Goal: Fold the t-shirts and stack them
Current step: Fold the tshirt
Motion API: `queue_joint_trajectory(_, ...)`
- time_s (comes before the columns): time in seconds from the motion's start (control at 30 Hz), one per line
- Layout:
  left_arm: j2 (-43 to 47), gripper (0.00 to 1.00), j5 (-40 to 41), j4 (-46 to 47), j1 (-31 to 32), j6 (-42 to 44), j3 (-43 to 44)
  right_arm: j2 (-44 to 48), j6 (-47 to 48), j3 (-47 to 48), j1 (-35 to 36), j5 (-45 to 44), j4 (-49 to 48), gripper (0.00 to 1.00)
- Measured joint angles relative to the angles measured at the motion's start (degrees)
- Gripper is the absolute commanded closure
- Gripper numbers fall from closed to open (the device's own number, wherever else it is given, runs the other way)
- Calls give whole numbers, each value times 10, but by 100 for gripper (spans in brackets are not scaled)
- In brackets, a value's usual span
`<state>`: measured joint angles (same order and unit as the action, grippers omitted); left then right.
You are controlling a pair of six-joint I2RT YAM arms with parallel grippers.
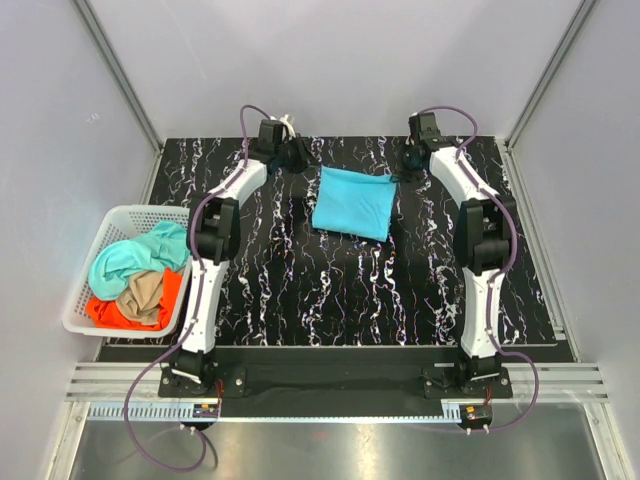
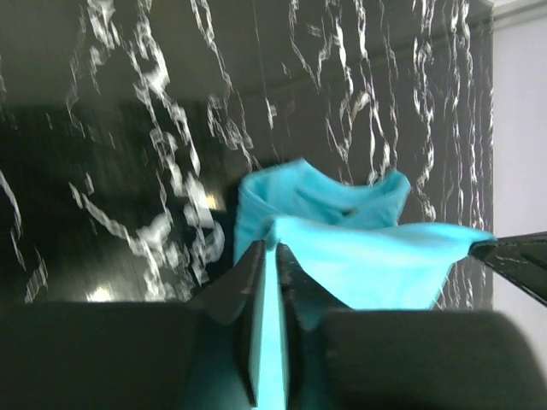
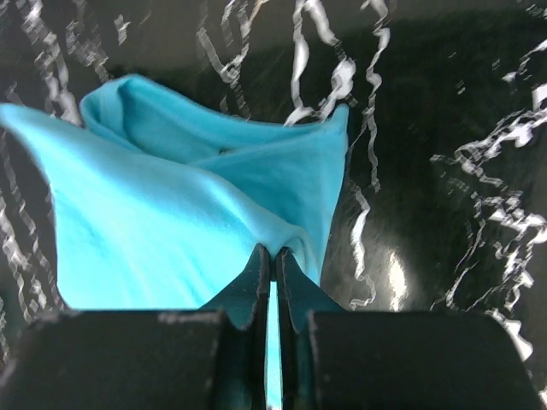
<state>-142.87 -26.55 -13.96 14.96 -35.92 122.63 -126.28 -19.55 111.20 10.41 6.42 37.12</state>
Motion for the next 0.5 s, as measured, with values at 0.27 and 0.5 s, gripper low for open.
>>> queue_joint_trajectory(0.27,-53,59,-50,135,-17,-49,22,-69,-27,43,-34,-24,-7,74)
queue_joint_trajectory(0.5,17,52,-44,141,-17,-17,-77,-68,-36,19,-64,-3,-49,36)
